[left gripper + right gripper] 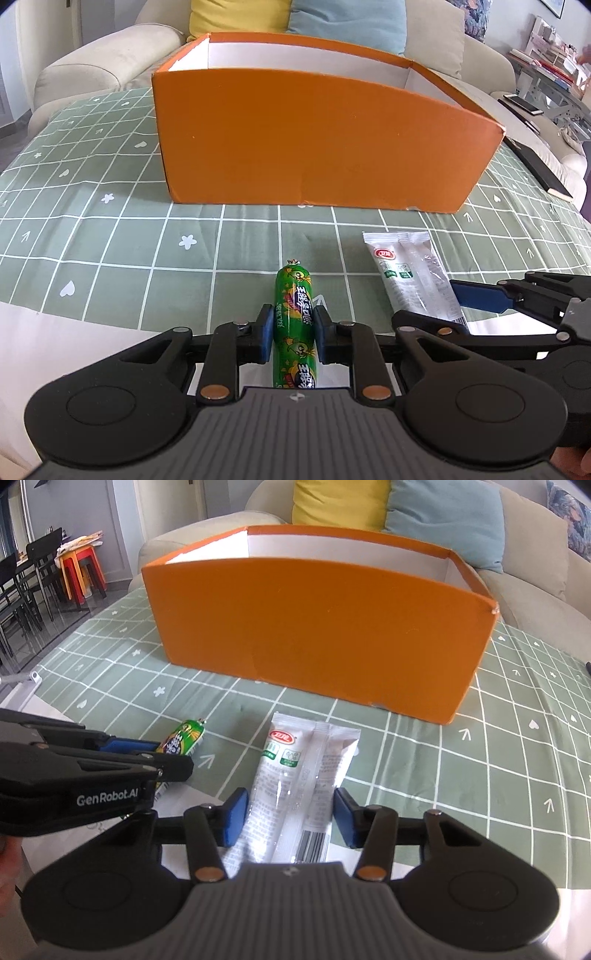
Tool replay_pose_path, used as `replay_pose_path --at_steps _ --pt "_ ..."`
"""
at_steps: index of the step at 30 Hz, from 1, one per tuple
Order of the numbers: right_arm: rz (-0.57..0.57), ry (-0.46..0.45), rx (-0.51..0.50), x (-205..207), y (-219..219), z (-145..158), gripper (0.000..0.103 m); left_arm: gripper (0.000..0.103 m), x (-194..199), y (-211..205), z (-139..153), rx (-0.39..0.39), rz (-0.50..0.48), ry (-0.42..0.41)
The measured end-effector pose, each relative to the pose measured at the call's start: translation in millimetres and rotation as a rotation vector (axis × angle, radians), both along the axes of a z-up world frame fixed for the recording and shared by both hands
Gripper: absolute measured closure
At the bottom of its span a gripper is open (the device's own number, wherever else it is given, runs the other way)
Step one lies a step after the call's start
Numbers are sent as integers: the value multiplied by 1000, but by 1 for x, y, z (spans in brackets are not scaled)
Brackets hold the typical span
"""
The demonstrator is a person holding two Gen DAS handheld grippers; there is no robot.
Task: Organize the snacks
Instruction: 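Lift and carry the sausage stick and milk pouch over the orange box with both tools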
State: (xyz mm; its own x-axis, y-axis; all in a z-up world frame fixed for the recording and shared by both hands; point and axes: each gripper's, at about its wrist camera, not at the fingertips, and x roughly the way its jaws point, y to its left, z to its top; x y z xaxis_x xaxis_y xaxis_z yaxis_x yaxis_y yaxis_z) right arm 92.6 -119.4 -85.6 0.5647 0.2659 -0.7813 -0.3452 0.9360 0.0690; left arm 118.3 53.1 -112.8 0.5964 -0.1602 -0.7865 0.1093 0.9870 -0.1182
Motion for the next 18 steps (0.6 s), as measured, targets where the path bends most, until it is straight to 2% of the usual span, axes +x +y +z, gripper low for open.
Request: replay_pose_path --at_steps 7,18 --pt "-3 -36 17 -4 -7 17 55 79 -3 -2 19 -19 8 -36" --pt "-4 -162 36 -5 -22 66 55 79 6 -5 65 -57 14 -119"
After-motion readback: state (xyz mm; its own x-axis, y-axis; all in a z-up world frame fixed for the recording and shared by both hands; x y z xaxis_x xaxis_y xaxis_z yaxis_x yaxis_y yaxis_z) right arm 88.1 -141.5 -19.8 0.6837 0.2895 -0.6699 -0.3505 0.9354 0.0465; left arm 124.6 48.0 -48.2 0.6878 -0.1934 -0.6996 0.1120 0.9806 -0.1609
